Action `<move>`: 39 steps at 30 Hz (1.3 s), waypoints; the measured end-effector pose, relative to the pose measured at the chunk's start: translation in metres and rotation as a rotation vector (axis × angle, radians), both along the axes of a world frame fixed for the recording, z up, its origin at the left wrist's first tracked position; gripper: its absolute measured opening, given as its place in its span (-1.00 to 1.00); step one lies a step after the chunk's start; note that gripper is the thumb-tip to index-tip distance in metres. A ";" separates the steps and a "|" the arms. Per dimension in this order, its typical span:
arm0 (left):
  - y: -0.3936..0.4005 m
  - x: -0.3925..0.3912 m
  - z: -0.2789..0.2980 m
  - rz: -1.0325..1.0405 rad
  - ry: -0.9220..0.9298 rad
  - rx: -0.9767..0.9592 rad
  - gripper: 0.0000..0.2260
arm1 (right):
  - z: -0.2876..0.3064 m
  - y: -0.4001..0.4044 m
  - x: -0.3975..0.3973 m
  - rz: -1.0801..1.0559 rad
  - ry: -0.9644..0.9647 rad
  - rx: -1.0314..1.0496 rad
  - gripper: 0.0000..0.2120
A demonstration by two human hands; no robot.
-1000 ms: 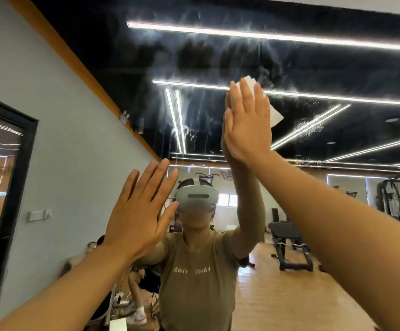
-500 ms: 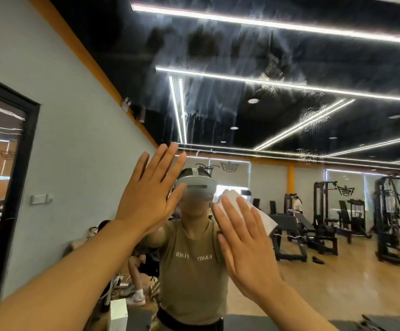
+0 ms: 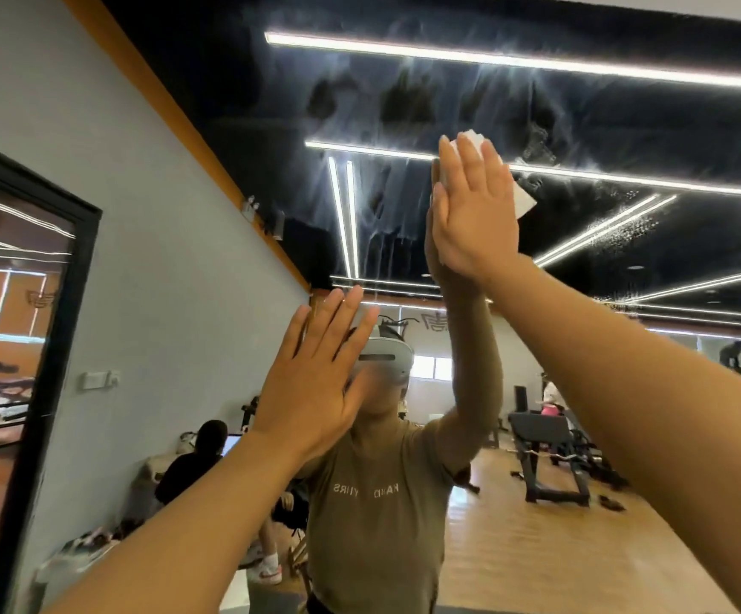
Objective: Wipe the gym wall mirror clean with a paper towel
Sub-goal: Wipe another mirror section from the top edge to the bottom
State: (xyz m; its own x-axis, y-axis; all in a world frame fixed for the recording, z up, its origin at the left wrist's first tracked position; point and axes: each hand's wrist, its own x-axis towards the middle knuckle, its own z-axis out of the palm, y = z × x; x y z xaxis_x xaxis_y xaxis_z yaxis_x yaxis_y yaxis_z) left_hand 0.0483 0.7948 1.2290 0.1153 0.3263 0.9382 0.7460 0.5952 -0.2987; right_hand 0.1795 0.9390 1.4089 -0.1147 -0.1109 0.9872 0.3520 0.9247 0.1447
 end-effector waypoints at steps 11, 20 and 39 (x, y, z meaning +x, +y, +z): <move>-0.001 -0.002 0.000 -0.088 -0.008 0.000 -0.45 | -0.211 -0.010 0.001 0.081 -0.160 0.092 -0.49; -0.015 0.002 0.007 -0.170 -0.101 -0.120 -0.43 | -0.215 0.000 0.017 -0.032 -0.333 0.235 -0.47; -0.053 -0.036 -0.021 -0.001 -0.130 0.105 -0.41 | -0.166 -0.045 -0.035 0.097 -0.064 0.030 -0.49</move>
